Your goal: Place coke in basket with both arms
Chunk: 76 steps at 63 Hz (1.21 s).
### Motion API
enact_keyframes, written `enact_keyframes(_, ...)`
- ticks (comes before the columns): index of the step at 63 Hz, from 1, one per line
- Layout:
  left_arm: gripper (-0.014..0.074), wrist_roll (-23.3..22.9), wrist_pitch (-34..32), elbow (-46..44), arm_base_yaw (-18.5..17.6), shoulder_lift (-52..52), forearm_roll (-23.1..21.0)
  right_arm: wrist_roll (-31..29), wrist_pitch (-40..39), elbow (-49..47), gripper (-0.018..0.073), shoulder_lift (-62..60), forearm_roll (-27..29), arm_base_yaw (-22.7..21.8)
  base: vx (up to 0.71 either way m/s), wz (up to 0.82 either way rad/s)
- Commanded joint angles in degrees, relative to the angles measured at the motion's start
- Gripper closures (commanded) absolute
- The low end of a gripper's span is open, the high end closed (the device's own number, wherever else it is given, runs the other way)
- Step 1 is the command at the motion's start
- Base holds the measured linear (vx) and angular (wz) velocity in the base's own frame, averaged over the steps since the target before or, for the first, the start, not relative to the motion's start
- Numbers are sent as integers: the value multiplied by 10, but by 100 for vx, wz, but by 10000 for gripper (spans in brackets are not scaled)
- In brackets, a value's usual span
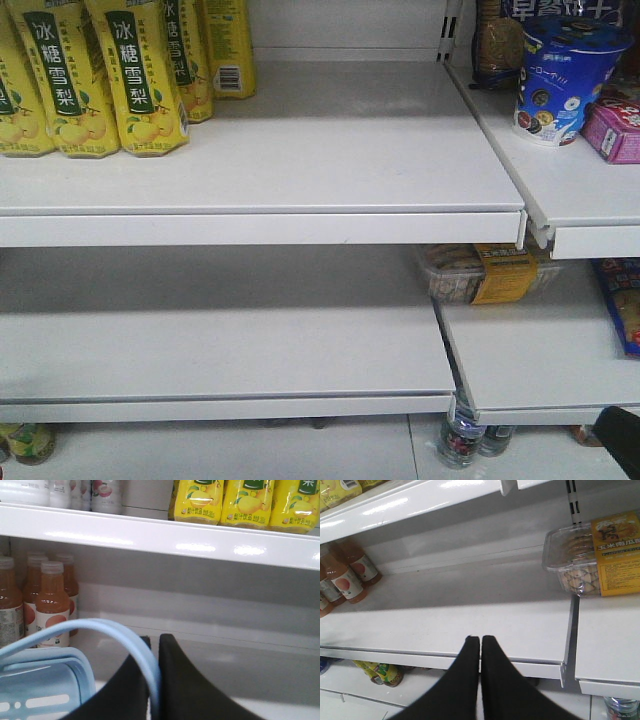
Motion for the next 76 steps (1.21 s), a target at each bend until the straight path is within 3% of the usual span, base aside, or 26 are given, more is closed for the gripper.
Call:
enact_keyframes(1,603,21,-81,-17,2,-13,22,-2,-25,-15,564,6,-22,-1,0,0)
enact_keyframes(6,603,21,-81,-17,2,-13,22,-16,-20,-15,564,6,23,-8,0,0)
enact_keyframes(14,603,21,-81,-17,2,-13,22,-127,15,-15,564,6,162,-67,0,0)
enact_keyframes(20,603,21,-81,-17,2,-13,22,-229,-3,-15,564,6,237,-146,0,0)
enact_keyframes(25,603,21,-81,-17,2,-13,22,-351,-43,-13,564,5,313,-218,0,0)
enact_keyframes(30,603,21,-81,-17,2,-13,22,-482,-112,-1,564,5,409,-305,0,0)
enact_keyframes(34,603,21,-81,-17,2,-13,22,-596,-170,19,564,5,517,-371,0,0)
enact_keyframes(38,603,21,-81,-17,2,-13,22,-665,-218,45,564,3,600,-431,0,0)
enact_keyframes(43,603,21,-81,-17,2,-13,22,-705,-244,67,564,-17,654,-476,0,0)
enact_keyframes(55,603,21,-81,-17,2,-13,22,-687,-258,116,564,-74,614,-510,0,0)
enact_keyframes(66,603,21,-81,-17,2,-13,22,-601,-265,126,564,-88,486,-509,0,0)
enact_keyframes(76,603,21,-81,-17,2,-13,22,-510,-317,126,564,-88,372,-509,0,0)
